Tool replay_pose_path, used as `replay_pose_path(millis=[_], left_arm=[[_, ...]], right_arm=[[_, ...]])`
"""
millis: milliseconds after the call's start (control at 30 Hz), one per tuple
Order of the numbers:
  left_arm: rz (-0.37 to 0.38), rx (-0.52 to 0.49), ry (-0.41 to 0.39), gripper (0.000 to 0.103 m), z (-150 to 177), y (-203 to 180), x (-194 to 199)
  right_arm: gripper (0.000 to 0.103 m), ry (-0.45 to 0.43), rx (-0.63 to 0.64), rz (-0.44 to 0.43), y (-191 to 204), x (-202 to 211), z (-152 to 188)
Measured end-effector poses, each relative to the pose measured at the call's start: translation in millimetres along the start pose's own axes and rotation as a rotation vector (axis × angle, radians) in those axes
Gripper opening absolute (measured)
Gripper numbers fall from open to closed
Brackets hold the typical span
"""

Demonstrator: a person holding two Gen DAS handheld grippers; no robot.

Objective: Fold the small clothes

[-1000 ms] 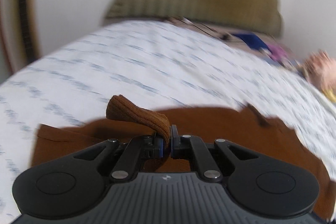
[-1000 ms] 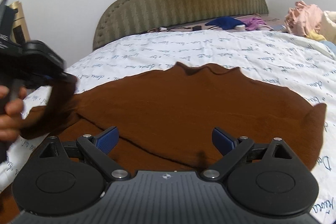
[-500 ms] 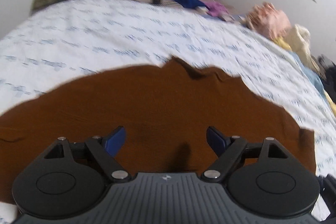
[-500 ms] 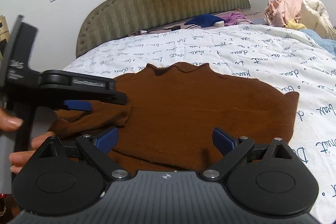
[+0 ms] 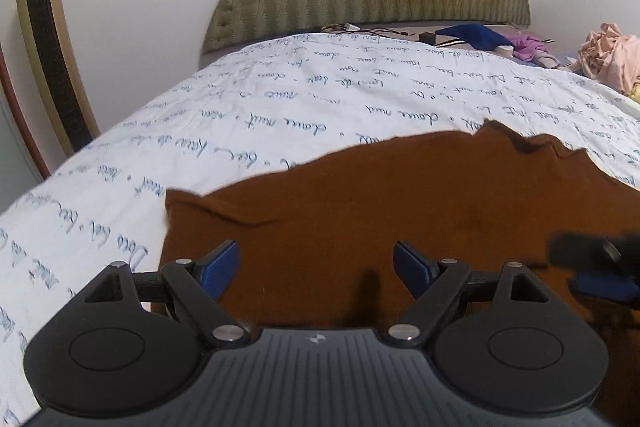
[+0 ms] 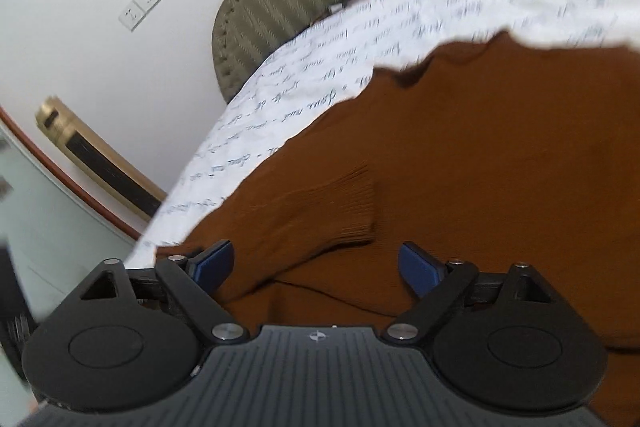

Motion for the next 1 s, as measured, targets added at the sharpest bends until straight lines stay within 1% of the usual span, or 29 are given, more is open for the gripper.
replay_pose_path(millis=[100,167,233,300,333,367,467,600,633,667,700,800,1000], left_arm=[[0.038,-0.001,0.024,0.084,8.1,-0.8,-4.5],[0.041,-0.009,0.038,0.084,12.3,-3.6,-8.6],[0.043,-0.014,0.032,0.084,13.0,-4.3,-7.2],[0.044,-0.02,0.03,0.084,13.2,-5.3,-7.3],[0.043,-0.022,0.032,0.084,13.6,-5.7,-7.8],[0.041,-0.025,0.035,0.084,14.2,-6.2,-8.3],[0.038,-0.03,0.04,0.084,15.8,-7.0,-9.6],[0.032,-0.037,0.045,0.084,15.7,-7.1,-10.4],[0.031,-0.037,0.045,0.084,15.6,-6.9,-10.4],[0.03,-0.037,0.046,0.084,15.5,-6.7,-10.4],[0.028,-0.038,0.047,0.084,15.2,-6.4,-10.5],[0.024,-0.042,0.045,0.084,13.3,-5.2,-10.0],[0.016,-0.046,0.043,0.084,4.5,-5.1,-10.6]], right_arm=[[0.08,0.031,-0.097,-0.037,-4.7,-18.4,-0.9],[0.069,0.03,-0.167,-0.062,-8.6,-26.3,-1.6],[0.061,0.024,-0.218,-0.071,-11.4,-34.0,-3.7],[0.057,0.015,-0.246,-0.074,-14.8,-39.5,-5.3],[0.053,0.013,-0.258,-0.073,-15.4,-42.9,-6.4],[0.047,0.013,-0.264,-0.068,-17.0,-45.3,-7.9],[0.039,0.023,-0.247,-0.055,-16.4,-52.7,-12.2],[0.032,0.043,-0.228,-0.044,-13.8,-57.0,-16.2],[0.025,0.046,-0.226,-0.043,-13.5,-58.8,-17.7],[0.016,0.048,-0.222,-0.036,-13.5,-60.6,-19.4],[0.013,0.046,-0.218,-0.029,-13.4,-61.5,-20.7],[0.012,0.025,-0.186,-0.016,-10.8,-59.0,-24.0],[0.011,-0.064,-0.092,0.017,1.4,-40.8,-41.9]])
Point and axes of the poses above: each gripper's, at about its wrist camera, not at the fingertips, and x roughly against the way its jaws point, y to its left, z to its underside, the point moved 3 cm from there along -x, roughly the way its jaws point, and after that the axes turned 1 degree about -z, right-handed, at the moved point
